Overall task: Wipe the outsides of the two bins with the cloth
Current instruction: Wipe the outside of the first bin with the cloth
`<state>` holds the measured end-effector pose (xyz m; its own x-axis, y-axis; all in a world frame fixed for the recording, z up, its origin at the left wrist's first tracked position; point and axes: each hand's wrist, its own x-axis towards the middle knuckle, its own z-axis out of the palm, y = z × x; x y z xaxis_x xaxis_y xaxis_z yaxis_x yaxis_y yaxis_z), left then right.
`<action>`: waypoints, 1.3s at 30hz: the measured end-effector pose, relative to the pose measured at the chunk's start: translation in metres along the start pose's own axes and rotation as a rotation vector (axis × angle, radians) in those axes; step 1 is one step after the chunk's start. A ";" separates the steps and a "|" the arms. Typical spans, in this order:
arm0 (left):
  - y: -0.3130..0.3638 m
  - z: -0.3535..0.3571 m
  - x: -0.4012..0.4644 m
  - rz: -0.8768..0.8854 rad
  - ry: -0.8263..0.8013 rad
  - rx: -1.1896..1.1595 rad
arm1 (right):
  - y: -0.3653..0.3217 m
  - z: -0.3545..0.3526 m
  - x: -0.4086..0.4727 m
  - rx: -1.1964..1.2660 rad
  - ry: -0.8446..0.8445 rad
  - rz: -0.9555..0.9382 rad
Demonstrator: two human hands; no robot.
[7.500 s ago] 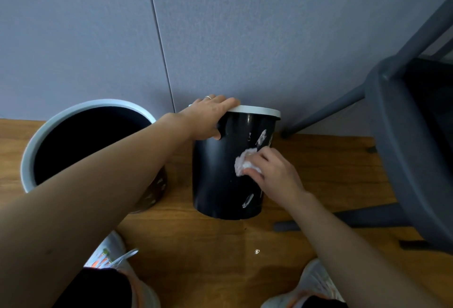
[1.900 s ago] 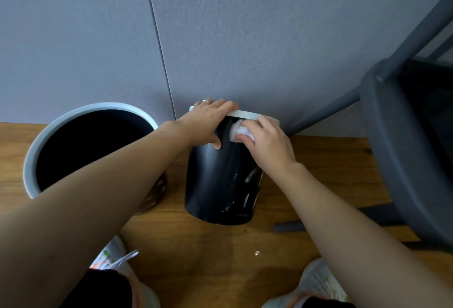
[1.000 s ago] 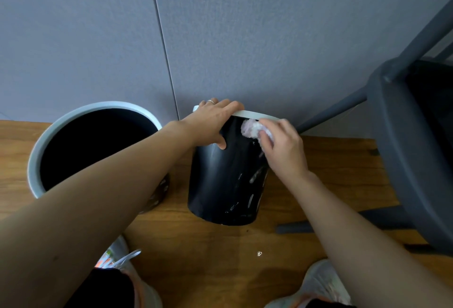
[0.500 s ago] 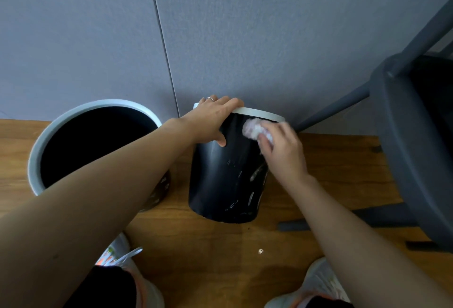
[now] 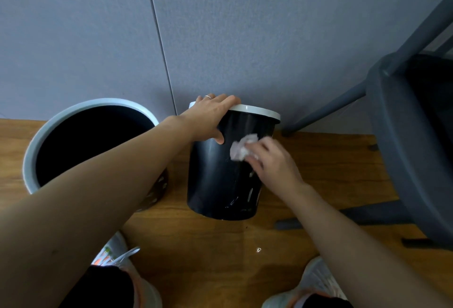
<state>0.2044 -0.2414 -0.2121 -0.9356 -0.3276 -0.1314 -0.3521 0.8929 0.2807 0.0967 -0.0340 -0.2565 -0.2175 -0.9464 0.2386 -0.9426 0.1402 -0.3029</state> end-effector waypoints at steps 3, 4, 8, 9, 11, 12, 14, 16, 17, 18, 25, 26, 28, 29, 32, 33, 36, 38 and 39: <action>0.001 0.000 0.000 0.007 -0.001 0.016 | 0.005 -0.010 0.028 -0.029 0.097 0.095; 0.000 0.000 0.000 0.007 0.000 0.019 | 0.004 -0.010 0.031 -0.041 0.093 0.095; -0.003 0.000 0.000 0.005 0.009 0.015 | -0.010 -0.003 0.005 -0.043 -0.084 -0.069; -0.004 0.000 0.000 0.005 0.013 0.012 | -0.014 0.001 -0.008 -0.042 -0.163 -0.137; -0.005 0.001 0.000 0.006 0.016 0.004 | -0.019 0.004 -0.026 -0.070 -0.306 -0.236; -0.006 0.002 0.000 0.007 0.017 0.001 | -0.019 0.004 -0.028 -0.083 -0.326 -0.254; -0.006 0.002 0.001 0.003 0.018 -0.003 | -0.015 0.001 -0.020 -0.074 -0.251 -0.220; -0.006 0.003 0.001 0.002 0.018 -0.002 | -0.012 -0.003 -0.003 -0.055 -0.133 -0.136; -0.006 0.003 0.002 0.004 0.019 0.001 | -0.012 -0.006 0.005 -0.060 -0.099 -0.092; -0.006 0.003 0.002 0.005 0.018 0.003 | -0.012 -0.007 0.012 -0.072 -0.079 -0.060; -0.008 0.002 0.003 -0.003 0.019 -0.006 | -0.022 0.012 -0.032 -0.007 -0.257 -0.105; -0.008 0.003 0.004 0.000 0.021 -0.010 | -0.026 0.016 -0.044 0.003 -0.292 -0.134; -0.009 0.004 0.004 0.010 0.024 -0.016 | -0.031 0.023 -0.061 -0.004 -0.337 -0.226; -0.010 0.004 0.004 0.011 0.024 -0.017 | -0.032 0.025 -0.064 -0.018 -0.340 -0.268; -0.009 0.002 0.004 0.006 0.015 -0.007 | -0.025 0.022 -0.048 -0.017 -0.280 -0.250; -0.009 0.002 0.004 0.006 0.014 -0.004 | -0.022 0.018 -0.039 -0.001 -0.217 -0.179; -0.006 0.003 0.004 0.008 0.015 0.001 | -0.016 0.009 -0.019 0.022 -0.054 -0.037; -0.007 0.003 0.004 0.001 0.014 0.003 | -0.020 0.011 -0.022 0.015 -0.106 -0.040; -0.008 0.003 0.004 -0.002 0.015 0.003 | -0.024 0.014 -0.029 0.002 -0.167 -0.061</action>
<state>0.2030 -0.2489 -0.2172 -0.9354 -0.3336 -0.1175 -0.3535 0.8933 0.2775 0.1294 -0.0141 -0.2692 -0.1144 -0.9884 0.0998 -0.9522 0.0804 -0.2946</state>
